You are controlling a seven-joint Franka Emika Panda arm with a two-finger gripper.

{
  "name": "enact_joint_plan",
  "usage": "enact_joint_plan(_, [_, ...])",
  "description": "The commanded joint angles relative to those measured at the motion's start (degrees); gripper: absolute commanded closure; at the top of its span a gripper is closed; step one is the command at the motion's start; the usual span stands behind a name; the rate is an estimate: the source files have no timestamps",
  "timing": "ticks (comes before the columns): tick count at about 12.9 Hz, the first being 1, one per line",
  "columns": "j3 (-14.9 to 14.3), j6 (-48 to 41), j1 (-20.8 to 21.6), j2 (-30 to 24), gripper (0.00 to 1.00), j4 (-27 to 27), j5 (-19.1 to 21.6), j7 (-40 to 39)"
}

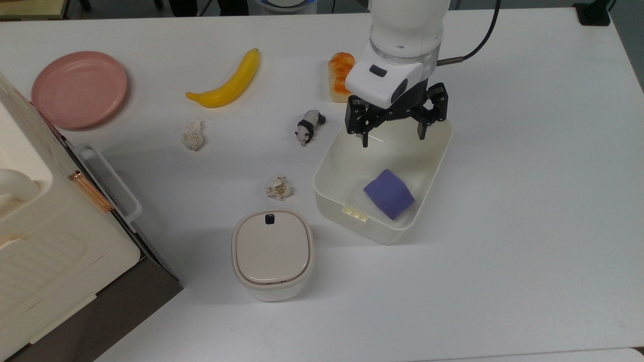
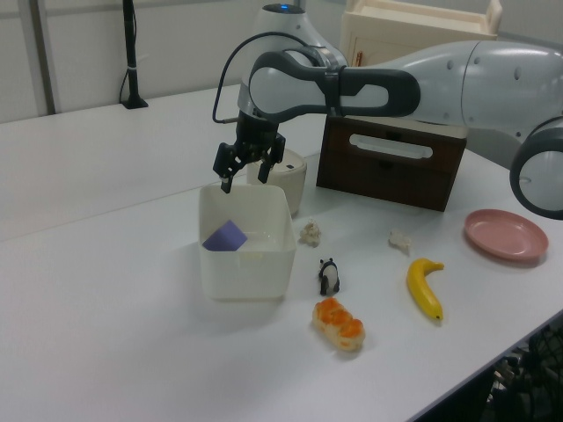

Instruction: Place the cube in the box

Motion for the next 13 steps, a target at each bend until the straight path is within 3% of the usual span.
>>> enact_joint_plan(1, [-0.6,-3.0,-0.2,-4.4,0.00,-1.1,-3.0,1.4])
enact_joint_plan(5, [-1.5,-15.1,-4.7,-12.7,0.00,-3.5,-3.2,0.9])
enact_joint_plan(8, [-9.0,-19.0,-4.5,-19.2,0.00,-8.0,-2.4,-1.7])
enact_joint_plan(13, [-9.5,-18.6,-6.7,-17.9,0.00,-8.2,0.1,-4.8])
